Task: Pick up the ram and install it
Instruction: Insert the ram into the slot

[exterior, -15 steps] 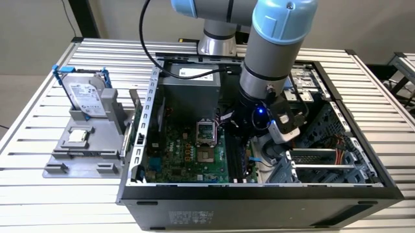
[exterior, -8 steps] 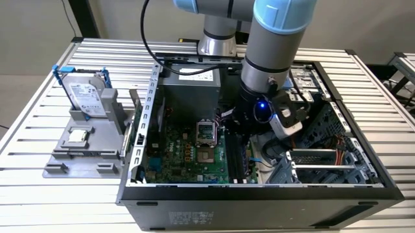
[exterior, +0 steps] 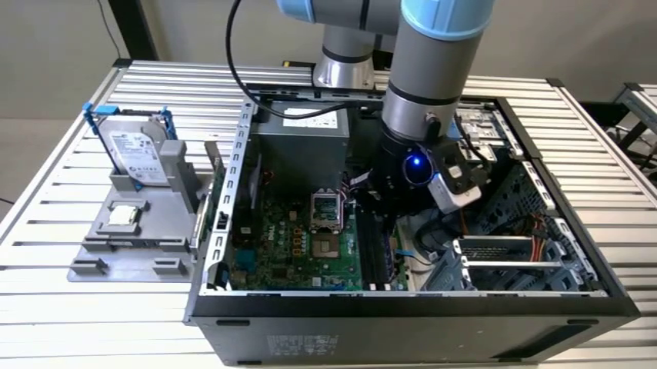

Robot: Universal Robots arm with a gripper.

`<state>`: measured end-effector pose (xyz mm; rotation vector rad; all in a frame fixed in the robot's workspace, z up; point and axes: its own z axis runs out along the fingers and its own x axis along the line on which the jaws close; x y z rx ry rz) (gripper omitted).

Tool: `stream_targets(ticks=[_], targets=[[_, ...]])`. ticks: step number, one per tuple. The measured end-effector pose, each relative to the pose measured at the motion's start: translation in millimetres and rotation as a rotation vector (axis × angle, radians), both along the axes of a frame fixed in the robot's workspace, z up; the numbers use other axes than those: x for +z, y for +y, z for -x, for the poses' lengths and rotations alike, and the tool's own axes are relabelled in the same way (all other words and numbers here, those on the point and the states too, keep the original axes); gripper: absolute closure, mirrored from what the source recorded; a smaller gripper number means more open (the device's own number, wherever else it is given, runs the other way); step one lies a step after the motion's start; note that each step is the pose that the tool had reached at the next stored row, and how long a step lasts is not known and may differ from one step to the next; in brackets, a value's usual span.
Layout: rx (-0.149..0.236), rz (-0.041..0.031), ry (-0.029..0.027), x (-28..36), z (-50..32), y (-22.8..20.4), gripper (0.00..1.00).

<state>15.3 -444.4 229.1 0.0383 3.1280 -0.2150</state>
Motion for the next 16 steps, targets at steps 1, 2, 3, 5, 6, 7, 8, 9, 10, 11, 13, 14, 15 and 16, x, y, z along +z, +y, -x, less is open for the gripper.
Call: stream_targets(ticks=[1, 2, 3, 5, 6, 7, 8, 9, 10, 11, 13, 14, 15, 16], targets=[[0.000, 0.0003, -0.0001, -1.2, -0.5, 3.8, 1.00], [0.000, 0.0005, -0.0001, -2.4, -1.0, 6.9, 1.00], [0.000, 0.0005, -0.0001, -3.7, -1.1, 8.2, 1.00], [0.002, 0.0022, -0.0002, -4.9, -1.2, 8.5, 1.00], [0.003, 0.0049, -0.0001, -5.2, -1.2, 8.5, 1.00], [0.004, 0.0084, 0.0000, -5.3, -1.1, 8.6, 1.00], [0.005, 0.0113, 0.0000, -5.2, -1.2, 8.6, 1.00], [0.006, 0.0132, 0.0000, -5.3, -1.2, 8.5, 1.00], [0.006, 0.0141, -0.0001, -5.6, -1.1, 8.8, 1.00], [0.006, 0.0141, -0.0003, -6.1, -1.1, 9.2, 1.00], [0.007, 0.0141, -0.0003, -7.2, -1.2, 10.0, 1.00], [0.007, 0.0140, -0.0004, -7.9, -1.2, 10.3, 1.00], [0.007, 0.0142, -0.0003, -8.2, -1.2, 10.3, 1.00], [0.007, 0.0144, -0.0002, -8.6, -1.1, 10.7, 1.00]])
